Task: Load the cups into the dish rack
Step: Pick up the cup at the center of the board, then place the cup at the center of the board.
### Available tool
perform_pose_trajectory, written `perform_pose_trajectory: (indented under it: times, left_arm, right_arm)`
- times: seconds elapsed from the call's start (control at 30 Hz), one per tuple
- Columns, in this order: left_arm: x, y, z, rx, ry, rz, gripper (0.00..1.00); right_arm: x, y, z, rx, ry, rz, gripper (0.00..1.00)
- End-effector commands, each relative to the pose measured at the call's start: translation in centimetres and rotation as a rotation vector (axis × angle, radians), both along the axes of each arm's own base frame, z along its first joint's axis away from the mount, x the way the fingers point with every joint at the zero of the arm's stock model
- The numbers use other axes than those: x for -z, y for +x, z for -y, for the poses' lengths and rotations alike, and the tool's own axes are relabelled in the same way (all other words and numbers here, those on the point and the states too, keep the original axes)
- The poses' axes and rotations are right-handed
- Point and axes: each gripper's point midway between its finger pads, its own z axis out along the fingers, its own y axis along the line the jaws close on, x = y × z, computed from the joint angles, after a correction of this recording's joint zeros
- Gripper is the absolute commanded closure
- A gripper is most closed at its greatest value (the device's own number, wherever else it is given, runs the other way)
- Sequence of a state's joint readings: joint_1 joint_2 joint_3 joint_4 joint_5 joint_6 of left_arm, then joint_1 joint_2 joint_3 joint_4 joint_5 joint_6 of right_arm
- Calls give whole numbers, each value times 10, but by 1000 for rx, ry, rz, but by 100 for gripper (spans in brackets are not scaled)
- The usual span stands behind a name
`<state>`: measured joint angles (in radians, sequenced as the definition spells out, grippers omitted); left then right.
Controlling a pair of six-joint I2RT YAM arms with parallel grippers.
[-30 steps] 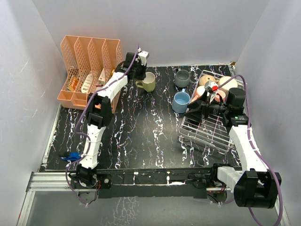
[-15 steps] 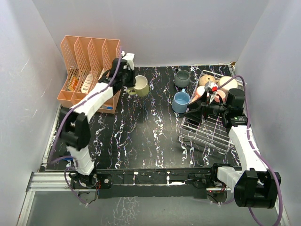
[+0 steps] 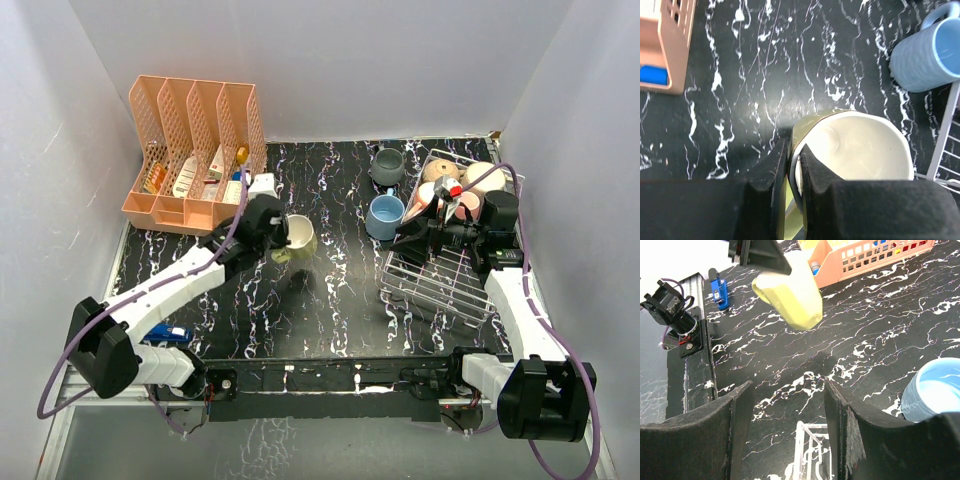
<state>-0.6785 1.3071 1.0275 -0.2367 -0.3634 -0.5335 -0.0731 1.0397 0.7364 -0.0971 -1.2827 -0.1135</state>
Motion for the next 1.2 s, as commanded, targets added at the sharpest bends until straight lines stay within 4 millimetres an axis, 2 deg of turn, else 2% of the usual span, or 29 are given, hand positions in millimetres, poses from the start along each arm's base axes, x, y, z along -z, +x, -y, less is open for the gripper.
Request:
perform_pose_trajectory:
  times: [0.0,0.23,0.5,0.67,0.77,0.97,1.03,1.17]
  left_arm:
    - [-20,-9,-13,-205,-34,74,100]
    - [11,-24,-10,-283,19,22,100]
    - [39,-27,-12,-304,62,7,100]
    - [48,-29,-18,-314,88,5,100]
    - [63,-31,-20,-314,118,-20,100]
    - [72,-35,-20,-314,108,-36,100]
    - [74,-37,-20,-312,107,-45,97]
    - [78,-41,-21,-309,112,-71,79]
  right_arm:
    - [-5,4,1,-8,0,50,40]
    - [-1,6,2,-3,-4,40,41]
    - [0,6,2,-4,-5,37,41]
    - [1,7,1,-6,-5,35,41]
    - [1,7,1,-5,-5,32,41]
    - [1,7,1,-5,-5,32,41]
    - [1,7,2,-4,-6,33,41]
    - [1,8,2,0,-7,34,41]
